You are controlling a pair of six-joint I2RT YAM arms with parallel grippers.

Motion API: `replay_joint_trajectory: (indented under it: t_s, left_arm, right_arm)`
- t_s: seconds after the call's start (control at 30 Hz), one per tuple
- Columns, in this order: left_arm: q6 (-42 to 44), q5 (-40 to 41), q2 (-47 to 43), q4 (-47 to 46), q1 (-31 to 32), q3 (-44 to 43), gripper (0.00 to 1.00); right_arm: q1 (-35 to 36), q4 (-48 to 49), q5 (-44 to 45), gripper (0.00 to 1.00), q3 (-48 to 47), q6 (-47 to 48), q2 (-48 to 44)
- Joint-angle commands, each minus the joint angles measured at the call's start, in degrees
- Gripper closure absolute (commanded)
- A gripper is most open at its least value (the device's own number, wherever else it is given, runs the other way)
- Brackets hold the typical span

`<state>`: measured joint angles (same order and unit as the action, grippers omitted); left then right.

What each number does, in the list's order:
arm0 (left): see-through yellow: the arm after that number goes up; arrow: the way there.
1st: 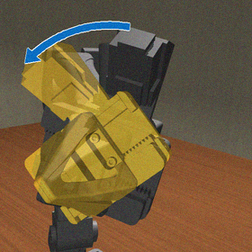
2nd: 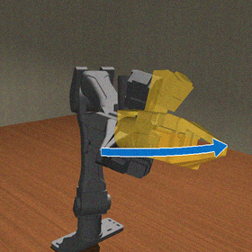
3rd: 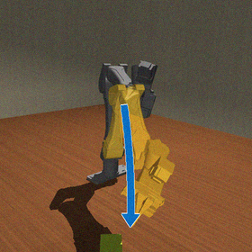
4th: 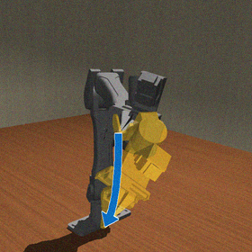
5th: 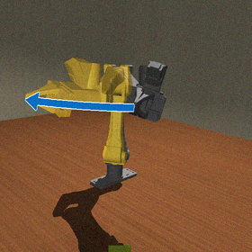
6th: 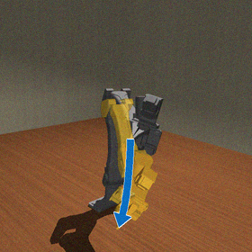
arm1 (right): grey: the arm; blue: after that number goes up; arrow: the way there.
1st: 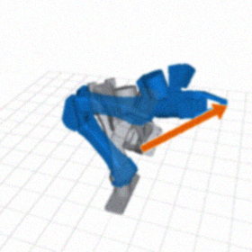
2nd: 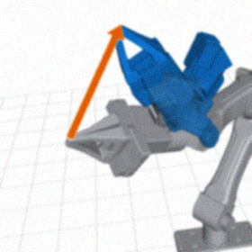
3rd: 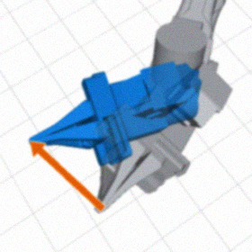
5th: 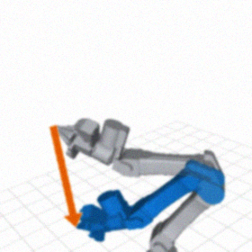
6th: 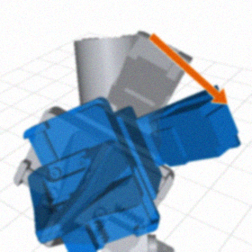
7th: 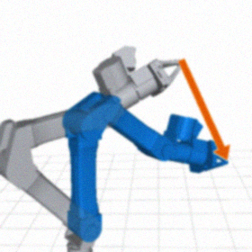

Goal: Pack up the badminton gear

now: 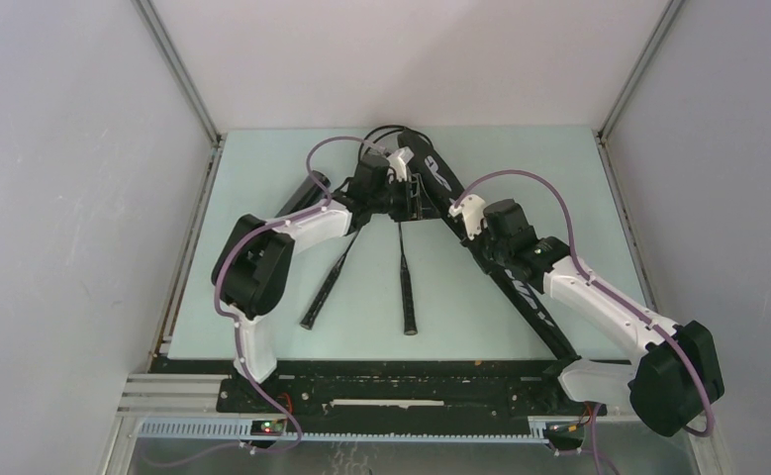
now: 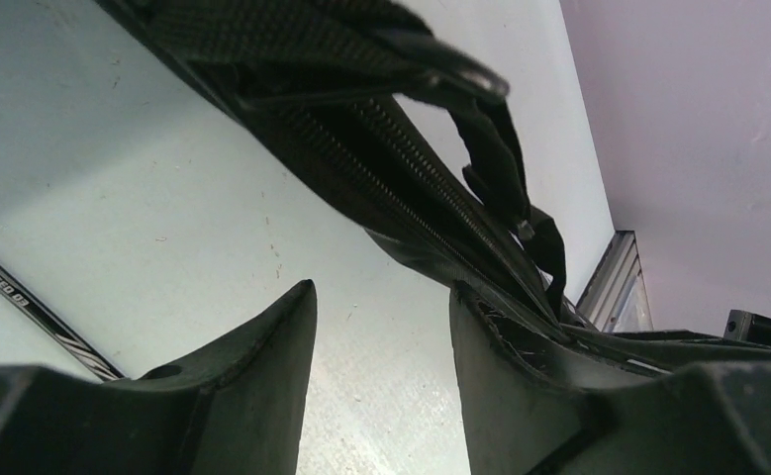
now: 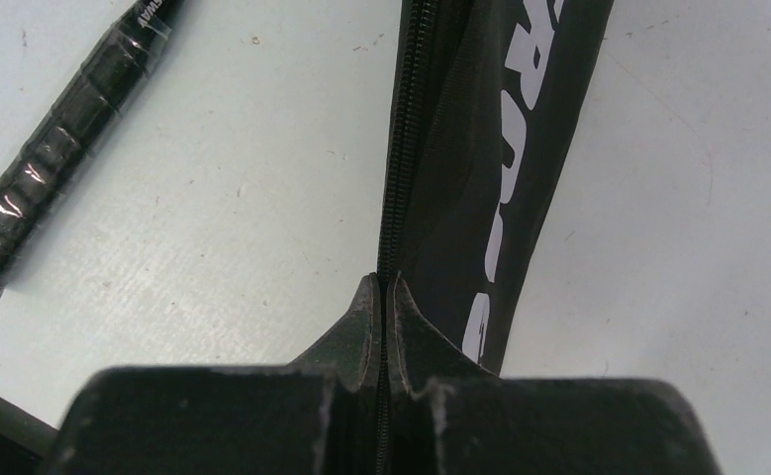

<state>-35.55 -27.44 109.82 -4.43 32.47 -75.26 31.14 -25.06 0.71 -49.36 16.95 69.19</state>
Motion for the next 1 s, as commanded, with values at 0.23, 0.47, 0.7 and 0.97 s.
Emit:
replay_joint_trajectory:
  t_s: [0.23,0.47,0.7,0.97]
  left_arm:
    - [0.83,-2.41,-1.37,-2.18,0.40,-2.35,0.37]
    - [0.20,-2.72,-2.26,-2.93,0.06,-1.75,0.36]
    - [-0.46,-2.97,-2.49,-2.99,-0.20,-0.93,0.36]
    - [-3.99,-4.63,-1.42,-5.83,-1.08,-0.98,0.36]
  right_arm:
    - [0.24,1.26,-1.74,1.00,-2.58,-1.09,-1.25]
    - [0.24,1.03,-1.81,1.00,-2.58,-0.93,-1.31]
    - [-0.15,0.63,-2.17,1.00,-2.58,-0.72,-1.24]
    - [-0.11,0.29,-2.99,1.00,-2.58,-0.93,-1.08]
